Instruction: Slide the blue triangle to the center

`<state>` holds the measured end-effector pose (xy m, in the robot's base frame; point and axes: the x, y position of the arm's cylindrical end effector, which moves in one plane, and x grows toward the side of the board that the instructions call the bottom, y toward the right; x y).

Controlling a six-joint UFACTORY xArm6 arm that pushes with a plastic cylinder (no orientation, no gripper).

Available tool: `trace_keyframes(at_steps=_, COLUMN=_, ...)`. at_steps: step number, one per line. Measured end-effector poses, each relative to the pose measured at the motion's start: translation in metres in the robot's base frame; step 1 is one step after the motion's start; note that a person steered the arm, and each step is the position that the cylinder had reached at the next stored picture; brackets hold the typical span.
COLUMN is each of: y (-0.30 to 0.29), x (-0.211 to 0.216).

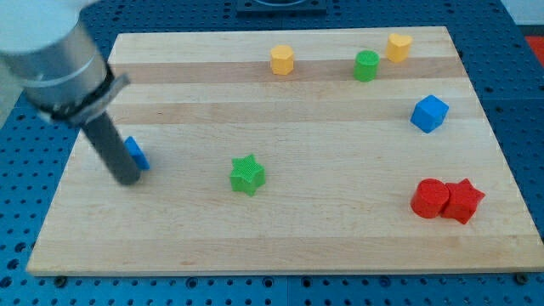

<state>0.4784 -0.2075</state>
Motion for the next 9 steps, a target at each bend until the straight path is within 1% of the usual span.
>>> trace_keyframes(at_steps=1, y=0.000, x=-0.035)
trace_keyframes(at_steps=3, y=-0.009, x=-0.036)
trace_keyframes(at_steps=4, y=-0.041, x=-0.035)
trace_keyframes(at_steps=5, y=-0.043, x=-0.042)
trace_keyframes(at_steps=6, y=-0.043, x=-0.090)
trace_keyframes(at_steps=8, y=-0.033, x=-0.089)
trace_keyframes(at_steps=9, y=-0.024, x=-0.081)
